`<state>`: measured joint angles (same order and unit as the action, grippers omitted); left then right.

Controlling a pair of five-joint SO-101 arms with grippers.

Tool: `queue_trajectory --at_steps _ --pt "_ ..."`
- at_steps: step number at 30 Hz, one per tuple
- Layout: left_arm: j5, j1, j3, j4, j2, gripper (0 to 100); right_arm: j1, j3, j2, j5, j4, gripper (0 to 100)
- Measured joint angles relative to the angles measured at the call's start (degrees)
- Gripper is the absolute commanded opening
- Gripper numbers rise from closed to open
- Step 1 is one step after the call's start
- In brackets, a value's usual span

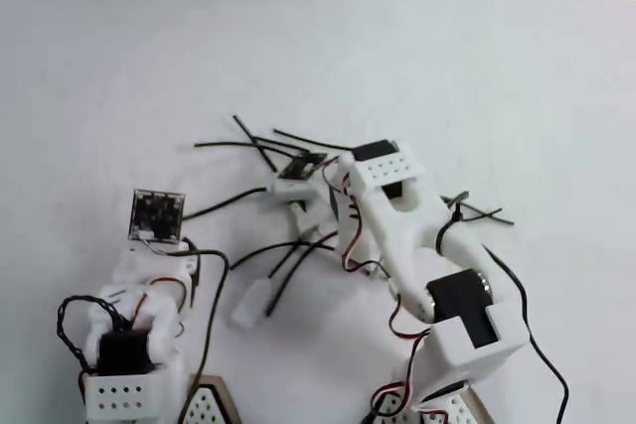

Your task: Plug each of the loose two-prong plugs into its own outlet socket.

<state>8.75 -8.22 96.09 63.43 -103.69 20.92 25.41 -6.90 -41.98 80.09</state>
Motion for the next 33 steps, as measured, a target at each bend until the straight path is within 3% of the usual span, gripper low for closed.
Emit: queue_trajectory --at_steps 17,22,27,33 --pt "0.0 0.0 0.0 0.0 0.0 9 0.1 -0.2 -5.4 0.1 0.0 9.0" --pt "0.0 0.0 0.0 0.0 0.0 9 -0.2 -1.7 -6.7 0.1 0.1 4.6" --pt "0.0 0.0 0.0 0.0 0.0 9 -0.3 -2.9 -7.1 0.1 0.7 11.1" --pt "0.0 0.0 0.0 0.0 0.0 9 -0.1 -4.6 -7.1 0.1 3.9 9.8"
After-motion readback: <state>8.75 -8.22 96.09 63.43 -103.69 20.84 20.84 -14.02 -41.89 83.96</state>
